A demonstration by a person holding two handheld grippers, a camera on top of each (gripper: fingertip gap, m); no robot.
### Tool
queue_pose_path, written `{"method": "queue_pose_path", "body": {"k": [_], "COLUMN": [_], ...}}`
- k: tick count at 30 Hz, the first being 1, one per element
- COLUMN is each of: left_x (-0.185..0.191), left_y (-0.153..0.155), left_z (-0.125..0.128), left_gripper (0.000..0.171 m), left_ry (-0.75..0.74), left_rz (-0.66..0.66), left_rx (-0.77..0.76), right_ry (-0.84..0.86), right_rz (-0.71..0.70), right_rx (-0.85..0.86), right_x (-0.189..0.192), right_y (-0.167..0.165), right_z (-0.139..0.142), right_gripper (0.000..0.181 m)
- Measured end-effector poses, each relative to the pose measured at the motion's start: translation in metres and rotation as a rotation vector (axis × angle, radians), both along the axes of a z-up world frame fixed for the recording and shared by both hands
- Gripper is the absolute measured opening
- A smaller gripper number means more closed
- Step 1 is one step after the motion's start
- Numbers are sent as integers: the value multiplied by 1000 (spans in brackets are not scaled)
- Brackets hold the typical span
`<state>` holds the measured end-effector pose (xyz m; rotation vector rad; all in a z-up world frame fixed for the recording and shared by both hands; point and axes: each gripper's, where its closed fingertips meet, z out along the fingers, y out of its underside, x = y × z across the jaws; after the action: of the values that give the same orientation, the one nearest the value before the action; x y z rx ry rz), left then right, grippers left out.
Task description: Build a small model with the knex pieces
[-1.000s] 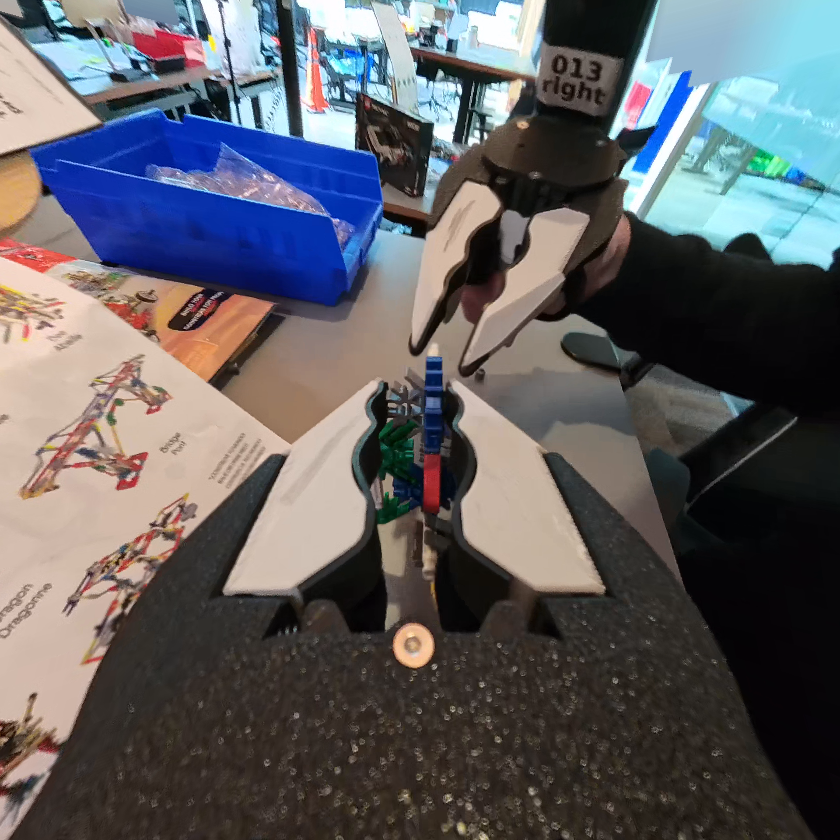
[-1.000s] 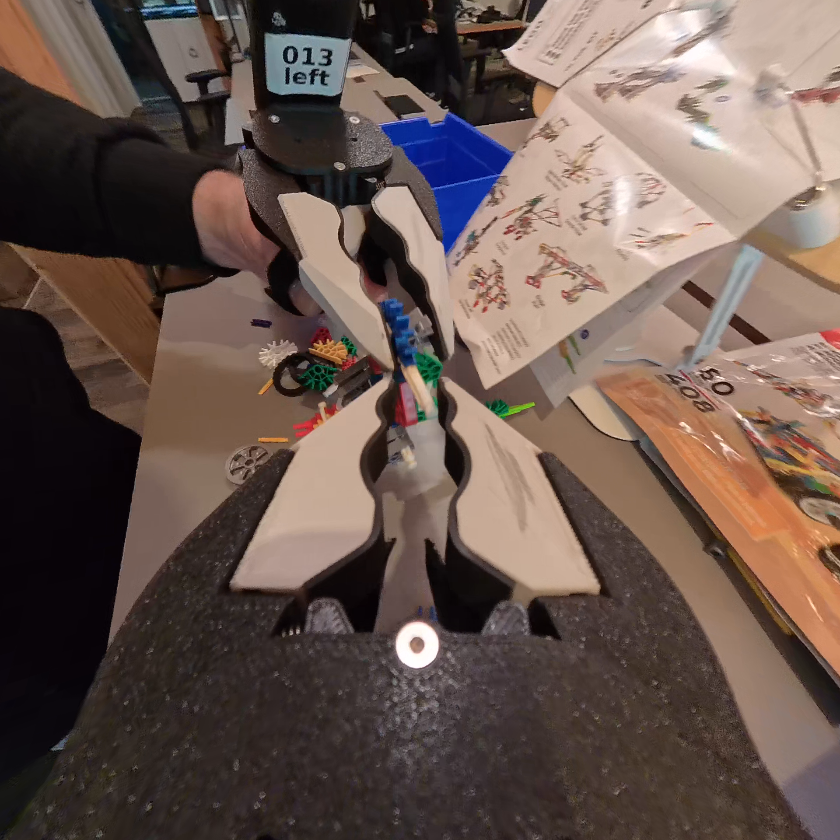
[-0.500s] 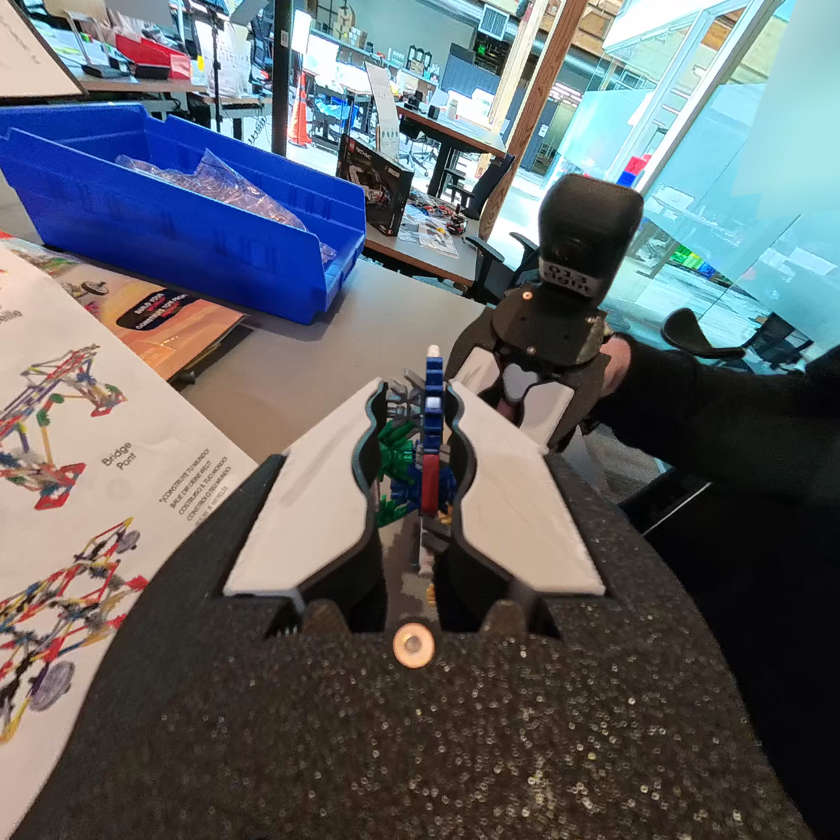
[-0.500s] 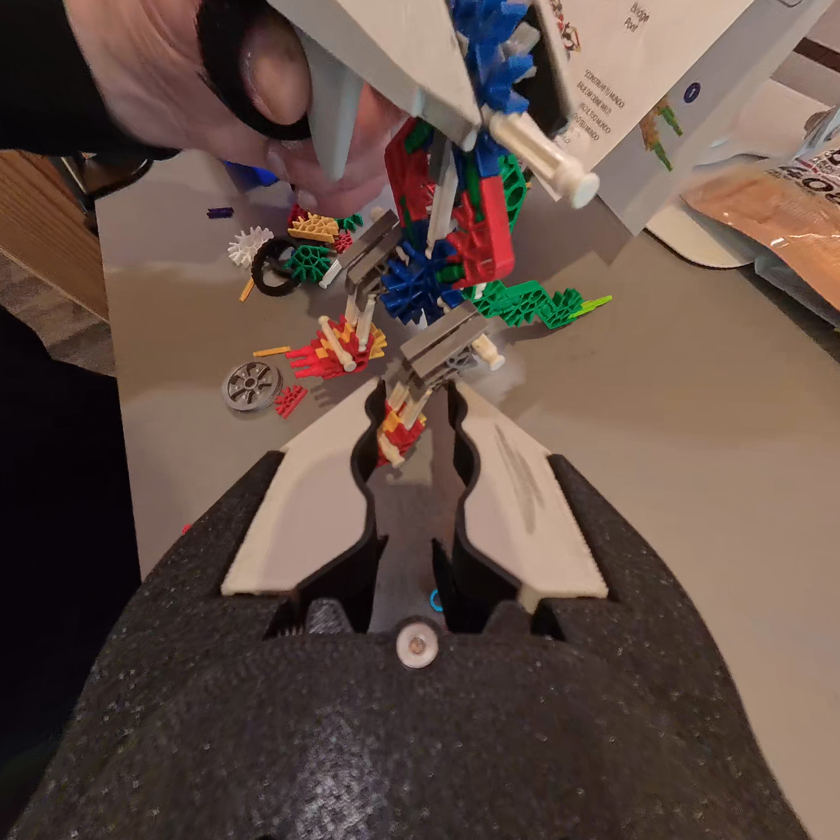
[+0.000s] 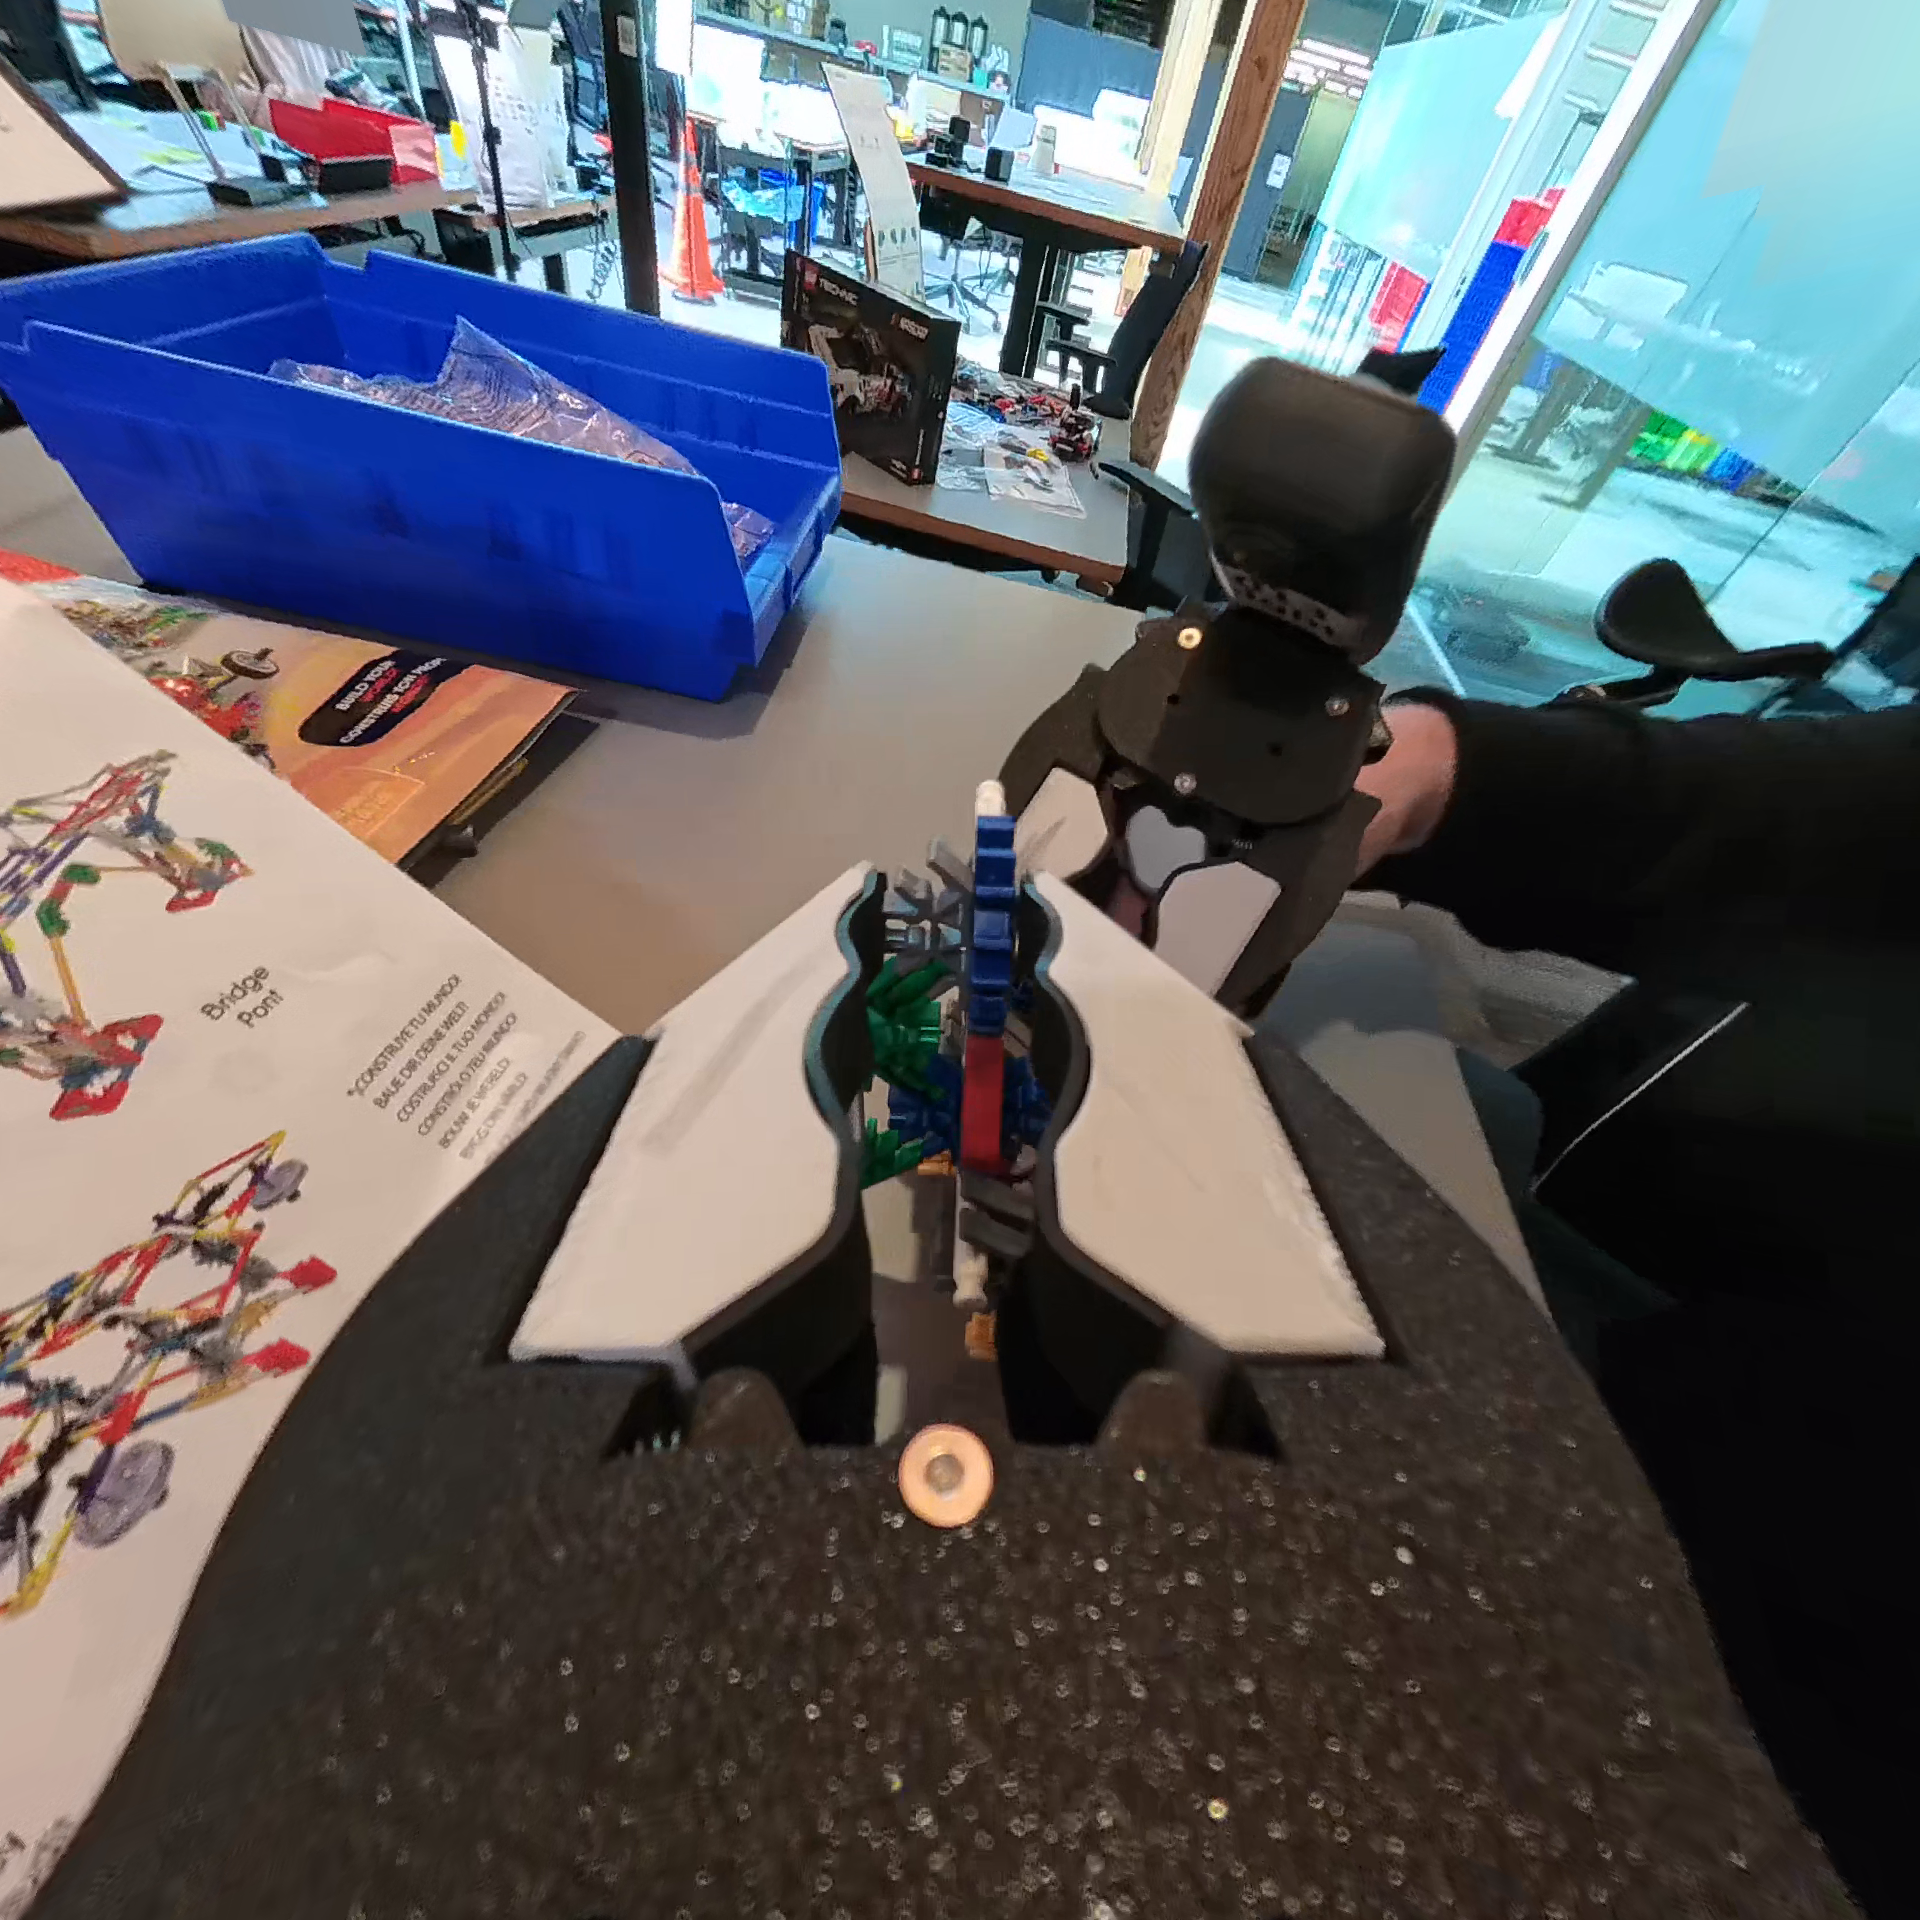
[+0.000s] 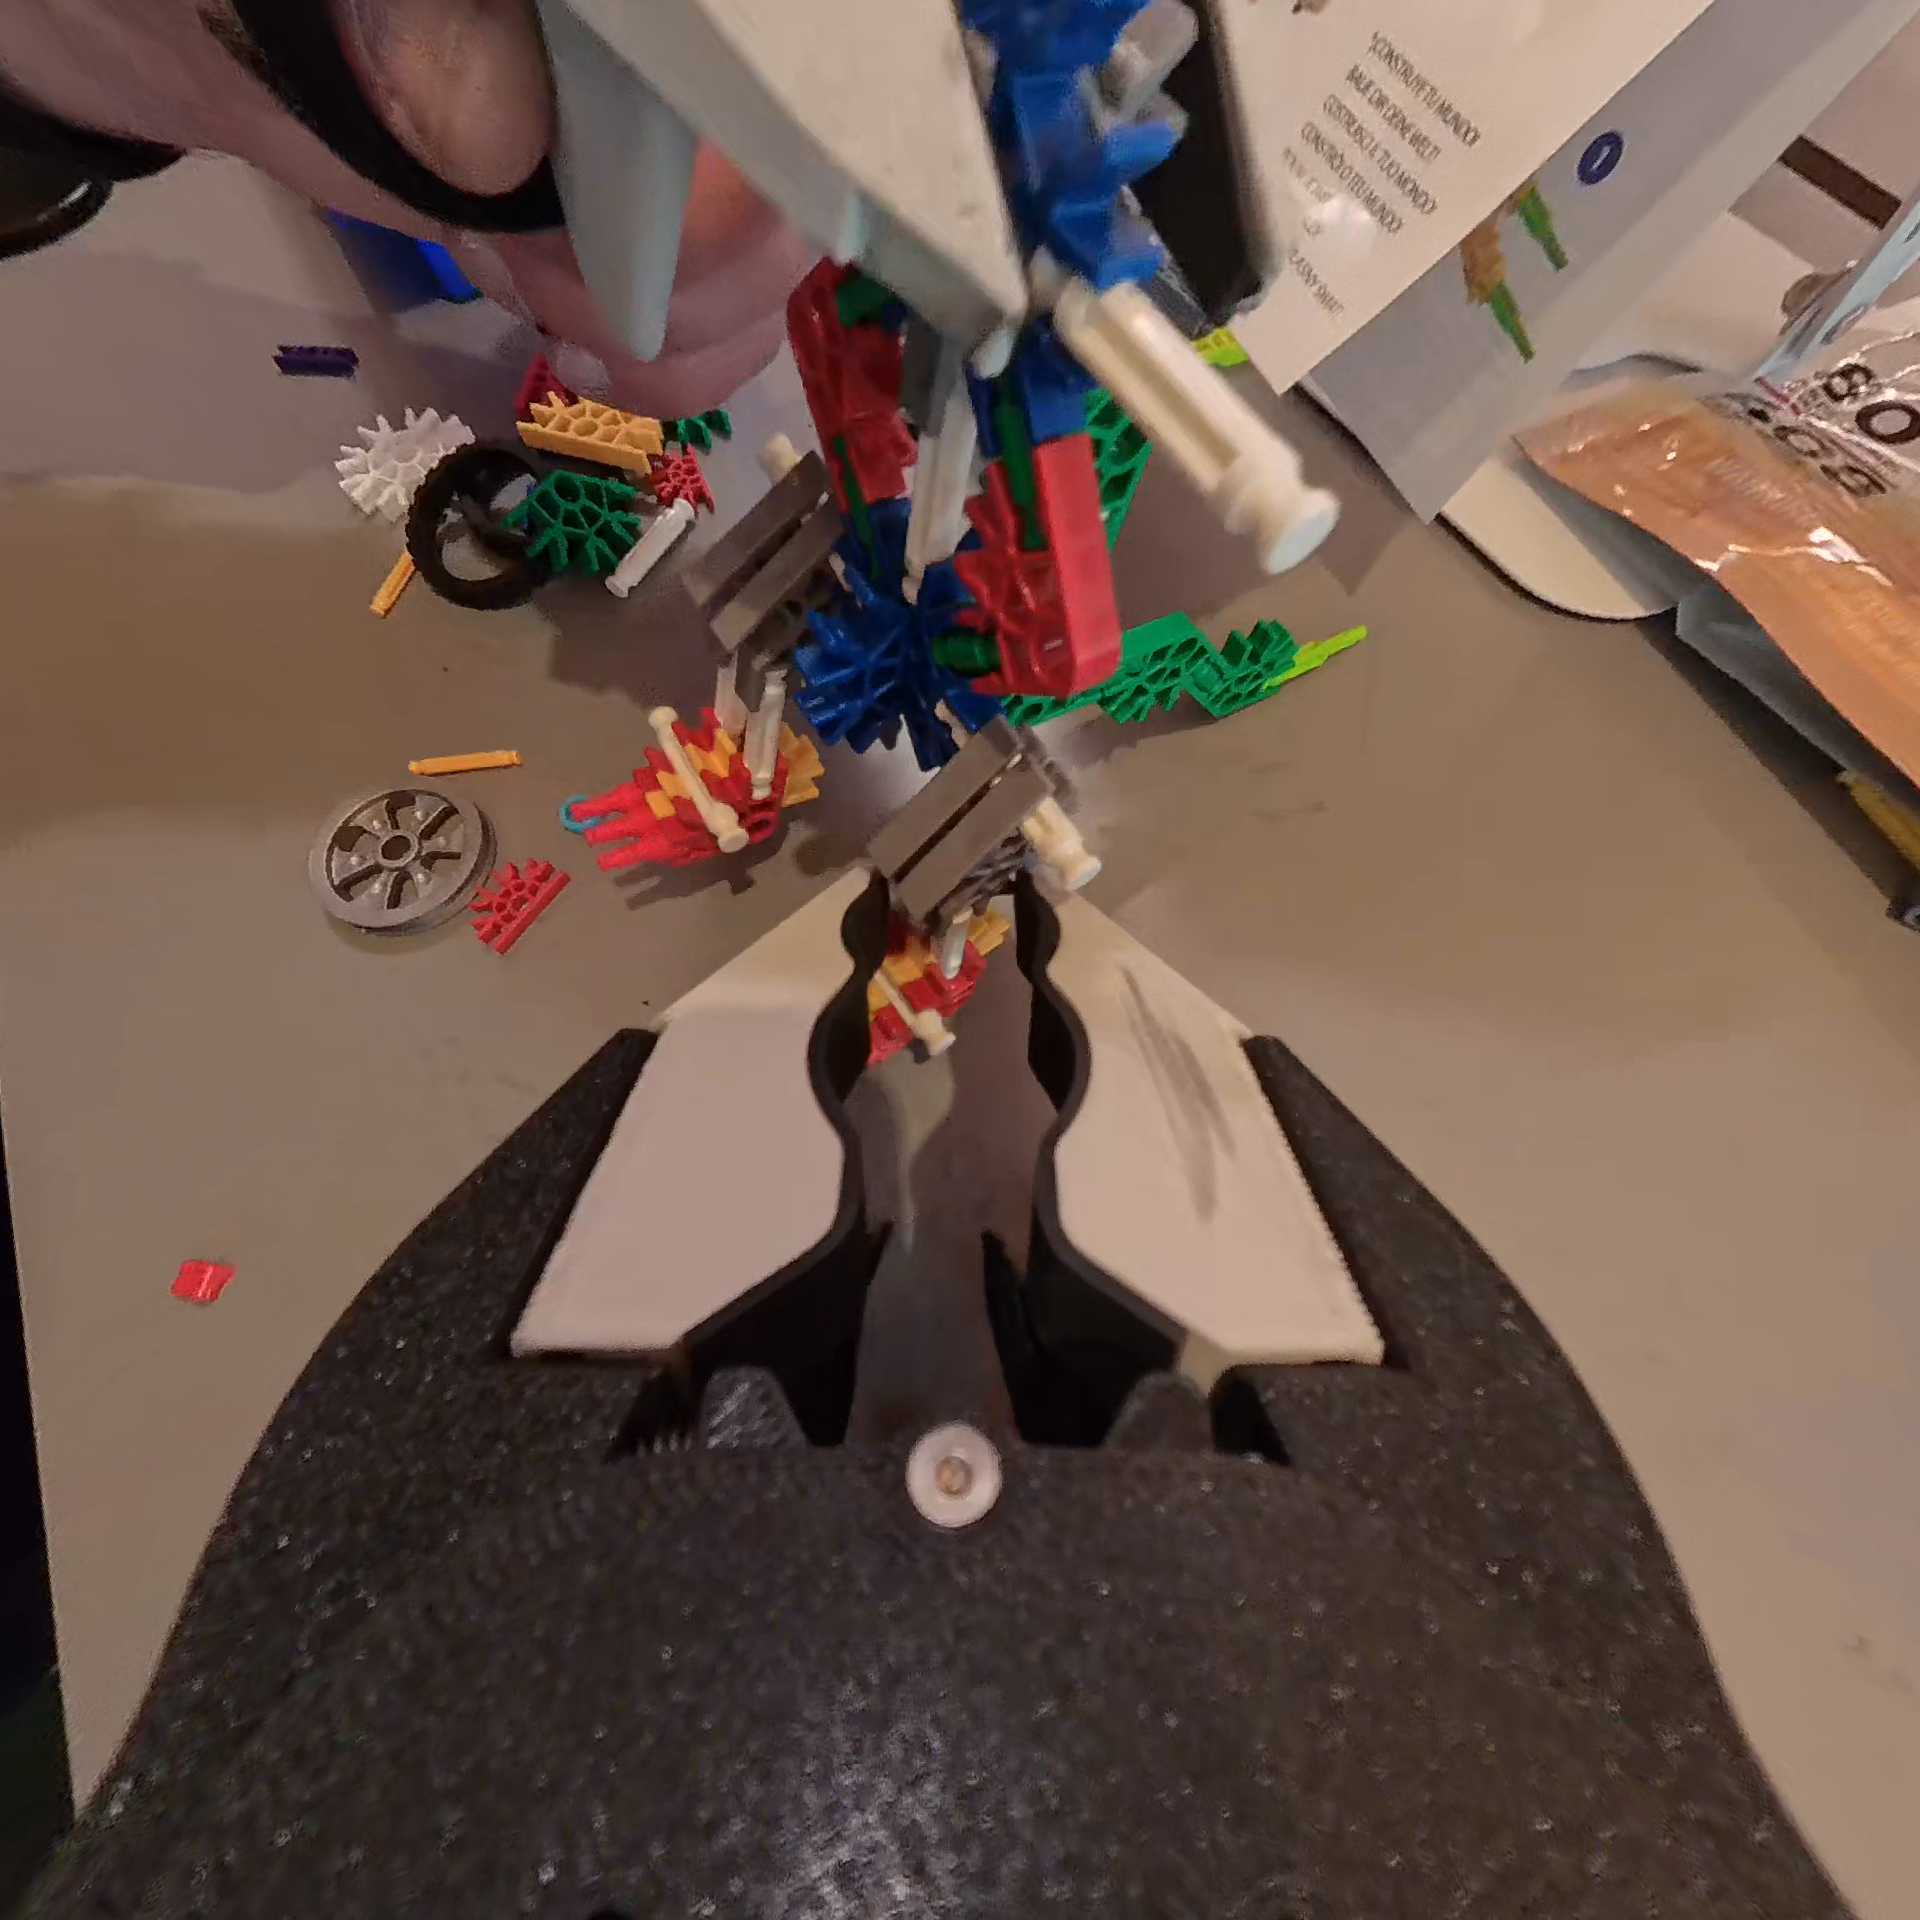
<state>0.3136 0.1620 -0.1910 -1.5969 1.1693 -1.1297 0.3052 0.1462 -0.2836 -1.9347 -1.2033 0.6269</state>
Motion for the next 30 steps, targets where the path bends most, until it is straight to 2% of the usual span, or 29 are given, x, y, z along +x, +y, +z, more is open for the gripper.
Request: {"method": "queue_pose_path", "body": {"k": [3, 9, 13, 15, 17, 21, 25, 30], "left_x": [-2, -4, -3, -3, -5, -6, -5, -6], "left_y": [-2, -5, -7, -5, 0, 2, 3, -1], "left_z": [-2, -3, -3, -3, -2, 0, -3, -2], "left_gripper": [22, 22, 22, 22, 22, 22, 22, 22], "left_ry": [-14, -21, -12, -4, 2, -16, 7, 30], "left_rz": [3, 23, 45, 65, 105, 131, 169, 185], "left_rx": [18, 62, 95, 104, 125, 122, 133, 213], "right_ry": [11, 23, -64, -87, -77, -51, -109, -170], "right_rz": [-25, -89, -242, -345, -428, -433, -461, -471], "right_rx": [-67, -95, -74, -44, -22, -57, -43, 12], "right_x": [0, -12, -9, 2, 10, 0, -3, -2], "right_y": [-5, -15, -6, -5, -10, -28, -22, -15], "right_z": [1, 5, -7, -4, 4, 2, -15, -18], "right_gripper": [56, 76, 79, 94, 92, 76, 71, 68]}}
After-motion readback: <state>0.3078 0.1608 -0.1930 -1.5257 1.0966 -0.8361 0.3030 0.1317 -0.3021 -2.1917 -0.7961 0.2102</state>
